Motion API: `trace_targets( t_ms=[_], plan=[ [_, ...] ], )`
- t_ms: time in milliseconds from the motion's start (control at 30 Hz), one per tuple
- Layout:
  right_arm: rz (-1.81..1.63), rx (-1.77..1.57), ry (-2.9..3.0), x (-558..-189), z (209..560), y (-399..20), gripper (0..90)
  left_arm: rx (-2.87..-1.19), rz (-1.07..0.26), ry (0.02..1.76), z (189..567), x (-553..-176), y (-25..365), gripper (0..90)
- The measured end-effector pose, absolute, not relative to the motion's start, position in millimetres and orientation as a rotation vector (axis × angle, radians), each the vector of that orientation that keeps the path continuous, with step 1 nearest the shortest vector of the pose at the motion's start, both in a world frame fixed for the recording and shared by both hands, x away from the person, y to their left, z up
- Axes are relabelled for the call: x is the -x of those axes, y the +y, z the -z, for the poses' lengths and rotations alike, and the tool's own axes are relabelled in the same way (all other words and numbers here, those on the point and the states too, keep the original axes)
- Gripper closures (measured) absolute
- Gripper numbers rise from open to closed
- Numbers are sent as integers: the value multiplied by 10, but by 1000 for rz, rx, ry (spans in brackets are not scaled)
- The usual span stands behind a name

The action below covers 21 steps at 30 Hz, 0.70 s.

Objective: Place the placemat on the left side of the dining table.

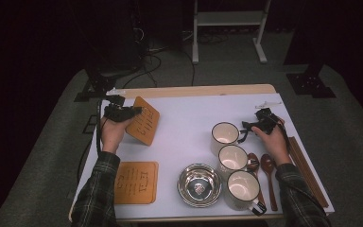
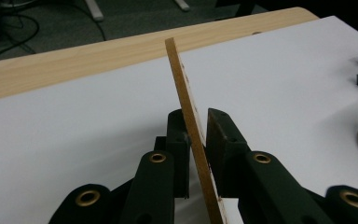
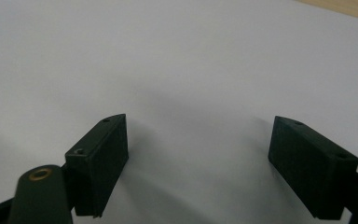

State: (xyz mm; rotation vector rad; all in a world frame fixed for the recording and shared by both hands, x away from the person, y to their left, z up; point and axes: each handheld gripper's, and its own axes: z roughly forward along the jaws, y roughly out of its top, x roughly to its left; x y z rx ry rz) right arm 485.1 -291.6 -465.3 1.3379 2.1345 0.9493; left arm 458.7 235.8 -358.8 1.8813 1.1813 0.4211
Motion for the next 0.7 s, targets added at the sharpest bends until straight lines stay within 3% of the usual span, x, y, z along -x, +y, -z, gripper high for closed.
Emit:
trace_targets(
  t_ms=[700],
  plan=[
    [-949,-1338,2136,-4852,4652,-2919,184,-1959,-440,1309,3641,-4723,2432,689]
  ],
)
